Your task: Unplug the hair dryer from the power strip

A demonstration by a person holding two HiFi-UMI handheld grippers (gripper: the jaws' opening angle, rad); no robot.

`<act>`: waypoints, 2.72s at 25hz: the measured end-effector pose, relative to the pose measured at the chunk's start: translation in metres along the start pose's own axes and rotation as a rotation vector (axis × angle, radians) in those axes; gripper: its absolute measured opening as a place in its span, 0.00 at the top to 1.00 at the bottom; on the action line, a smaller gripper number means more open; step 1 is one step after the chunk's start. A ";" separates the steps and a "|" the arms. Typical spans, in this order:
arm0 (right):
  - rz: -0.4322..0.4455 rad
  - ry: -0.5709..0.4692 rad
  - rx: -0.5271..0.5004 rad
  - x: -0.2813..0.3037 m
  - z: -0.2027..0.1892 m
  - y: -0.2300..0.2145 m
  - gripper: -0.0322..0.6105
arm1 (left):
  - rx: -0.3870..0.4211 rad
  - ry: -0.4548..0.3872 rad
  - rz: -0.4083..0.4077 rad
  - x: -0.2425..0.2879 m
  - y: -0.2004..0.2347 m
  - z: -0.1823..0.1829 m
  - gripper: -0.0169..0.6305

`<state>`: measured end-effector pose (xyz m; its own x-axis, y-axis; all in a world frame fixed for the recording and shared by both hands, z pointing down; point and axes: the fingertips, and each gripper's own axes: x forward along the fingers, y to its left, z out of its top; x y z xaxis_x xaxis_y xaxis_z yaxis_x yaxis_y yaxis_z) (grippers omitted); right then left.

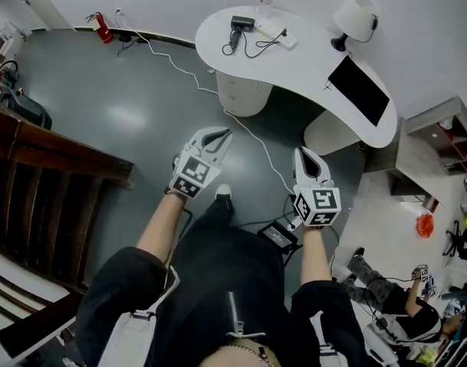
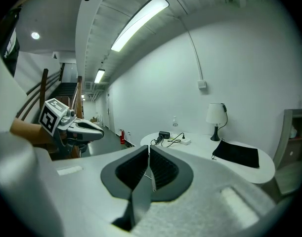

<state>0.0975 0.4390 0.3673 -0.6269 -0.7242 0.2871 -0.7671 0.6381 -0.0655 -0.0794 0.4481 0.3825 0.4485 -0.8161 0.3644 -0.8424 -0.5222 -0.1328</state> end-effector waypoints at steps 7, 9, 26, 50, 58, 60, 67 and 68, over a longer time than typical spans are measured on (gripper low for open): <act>-0.013 0.020 0.008 0.038 0.007 -0.009 0.94 | -0.001 0.009 -0.031 0.027 0.031 -0.001 0.94; -0.019 0.018 0.009 0.049 0.012 -0.010 0.94 | 0.003 0.009 -0.037 0.032 0.041 0.000 0.94; -0.078 -0.003 0.028 0.114 0.036 -0.026 0.94 | 0.031 0.019 -0.084 0.068 0.109 0.000 0.94; -0.093 0.022 0.050 0.198 0.049 -0.133 0.94 | 0.020 0.058 -0.129 0.198 0.143 0.019 0.94; -0.041 0.022 0.044 0.245 0.069 -0.180 0.94 | 0.001 0.084 -0.088 0.247 0.169 0.035 0.94; -0.029 0.021 0.043 0.254 0.073 -0.190 0.95 | -0.002 0.091 -0.077 0.257 0.174 0.038 0.94; 0.004 0.015 0.048 0.274 0.080 -0.222 0.95 | 0.007 0.113 -0.052 0.290 0.181 0.049 0.94; 0.009 0.015 0.048 0.276 0.081 -0.226 0.94 | 0.008 0.117 -0.048 0.294 0.182 0.050 0.94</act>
<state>0.0870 0.0737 0.3842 -0.6323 -0.7141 0.3003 -0.7671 0.6315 -0.1135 -0.0857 0.1010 0.4198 0.4502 -0.7558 0.4754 -0.8180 -0.5626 -0.1197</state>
